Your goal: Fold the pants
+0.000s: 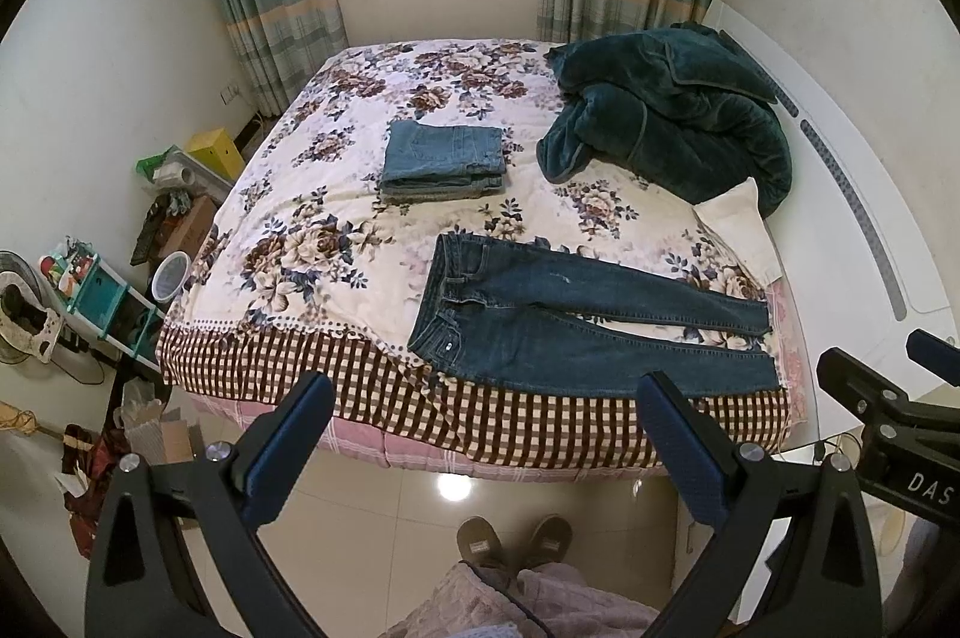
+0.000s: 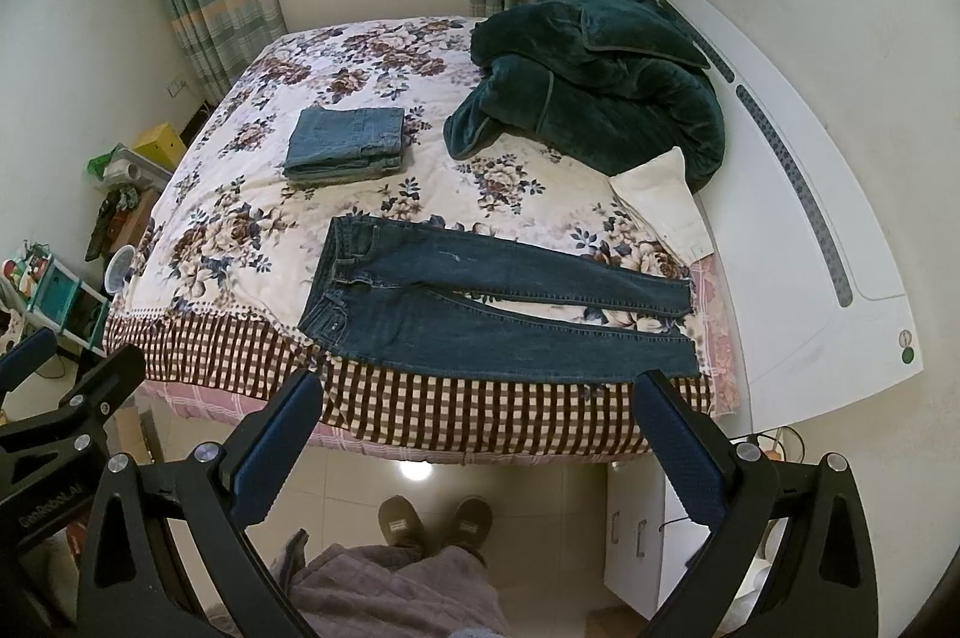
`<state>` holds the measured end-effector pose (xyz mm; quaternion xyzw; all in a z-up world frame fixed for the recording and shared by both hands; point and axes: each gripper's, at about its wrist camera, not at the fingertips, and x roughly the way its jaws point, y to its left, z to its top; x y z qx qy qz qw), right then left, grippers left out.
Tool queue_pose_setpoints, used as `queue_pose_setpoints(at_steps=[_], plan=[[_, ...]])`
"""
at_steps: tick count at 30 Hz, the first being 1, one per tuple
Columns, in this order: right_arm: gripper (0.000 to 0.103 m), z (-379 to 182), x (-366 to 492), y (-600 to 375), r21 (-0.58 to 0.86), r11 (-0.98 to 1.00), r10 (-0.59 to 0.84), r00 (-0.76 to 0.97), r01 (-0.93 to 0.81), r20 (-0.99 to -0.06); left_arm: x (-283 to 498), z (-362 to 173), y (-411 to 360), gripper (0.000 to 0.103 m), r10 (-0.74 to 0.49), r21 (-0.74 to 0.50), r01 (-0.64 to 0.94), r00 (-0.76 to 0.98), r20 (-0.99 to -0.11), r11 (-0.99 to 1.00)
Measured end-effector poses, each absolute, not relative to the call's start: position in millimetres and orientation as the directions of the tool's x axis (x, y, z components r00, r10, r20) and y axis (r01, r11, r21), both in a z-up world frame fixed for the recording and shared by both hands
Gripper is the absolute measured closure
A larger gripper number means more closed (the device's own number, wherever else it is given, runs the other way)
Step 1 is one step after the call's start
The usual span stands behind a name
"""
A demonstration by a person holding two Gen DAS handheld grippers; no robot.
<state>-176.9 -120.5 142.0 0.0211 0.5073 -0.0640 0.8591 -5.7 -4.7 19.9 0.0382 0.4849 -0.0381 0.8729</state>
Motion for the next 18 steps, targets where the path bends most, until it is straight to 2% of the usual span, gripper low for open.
queue_pose_setpoints(at_steps=[18], plan=[[0.000, 145.2, -176.1, -119.2, -0.038, 0.991, -0.094, 0.476, 0.125, -0.874, 0.5, 24.7, -0.9, 0.000, -0.051, -0.002, 0.093, 0.527, -0.848, 0.996]])
